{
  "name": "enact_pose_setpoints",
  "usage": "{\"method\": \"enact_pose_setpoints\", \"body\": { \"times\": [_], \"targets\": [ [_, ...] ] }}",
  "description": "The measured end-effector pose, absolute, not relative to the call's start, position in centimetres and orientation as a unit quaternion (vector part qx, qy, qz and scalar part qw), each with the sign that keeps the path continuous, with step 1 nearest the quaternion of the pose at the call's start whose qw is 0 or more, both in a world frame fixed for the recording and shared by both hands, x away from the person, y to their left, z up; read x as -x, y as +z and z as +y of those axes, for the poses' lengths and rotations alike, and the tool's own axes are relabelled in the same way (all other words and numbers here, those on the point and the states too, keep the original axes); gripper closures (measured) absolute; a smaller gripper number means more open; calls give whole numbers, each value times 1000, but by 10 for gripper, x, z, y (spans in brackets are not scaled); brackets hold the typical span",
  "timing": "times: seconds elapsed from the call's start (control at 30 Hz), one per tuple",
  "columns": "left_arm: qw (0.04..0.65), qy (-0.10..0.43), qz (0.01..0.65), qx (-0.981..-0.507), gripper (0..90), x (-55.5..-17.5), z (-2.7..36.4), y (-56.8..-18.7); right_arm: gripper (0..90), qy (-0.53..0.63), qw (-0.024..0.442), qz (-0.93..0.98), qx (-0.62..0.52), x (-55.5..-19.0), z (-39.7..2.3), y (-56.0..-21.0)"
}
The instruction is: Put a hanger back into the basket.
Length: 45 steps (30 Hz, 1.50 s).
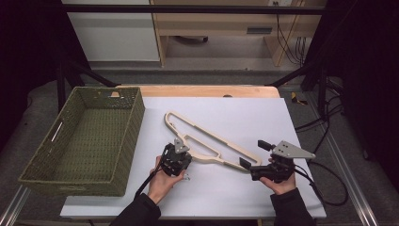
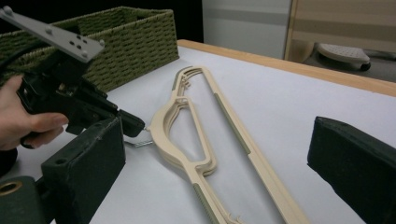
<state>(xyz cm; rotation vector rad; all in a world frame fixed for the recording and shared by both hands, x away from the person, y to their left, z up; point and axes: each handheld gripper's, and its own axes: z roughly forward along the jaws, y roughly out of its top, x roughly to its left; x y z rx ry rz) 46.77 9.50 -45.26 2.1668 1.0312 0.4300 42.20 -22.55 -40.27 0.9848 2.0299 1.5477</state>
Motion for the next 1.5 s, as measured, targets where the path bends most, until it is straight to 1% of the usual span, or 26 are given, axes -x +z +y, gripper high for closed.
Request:
{"method": "enact_pose_setpoints", "body": {
  "times": [0.27, 0.37, 0.6, 0.9, 1.13, 1.5],
  "targets": [
    [333, 174, 378, -846, 882, -462, 93, -442, 80, 544, 186, 748, -332, -436, -198, -406],
    [337, 173, 382, -843, 882, -460, 92, -439, 98, 541, 177, 754, -329, -443, -185, -408],
    [322, 176, 371, -853, 881, -457, 91, -434, 136, 525, 168, 770, -321, -456, -155, -412],
    [333, 167, 372, -850, 884, -456, 93, -427, 183, 506, 152, 791, -308, -469, -128, -423],
    [333, 169, 367, -852, 885, -455, 93, -424, 236, 488, 140, 808, -300, -472, -121, -434],
    [332, 168, 364, -854, 885, -456, 93, -422, 380, 445, 122, 842, -279, -474, -100, -450]
  ]
}}
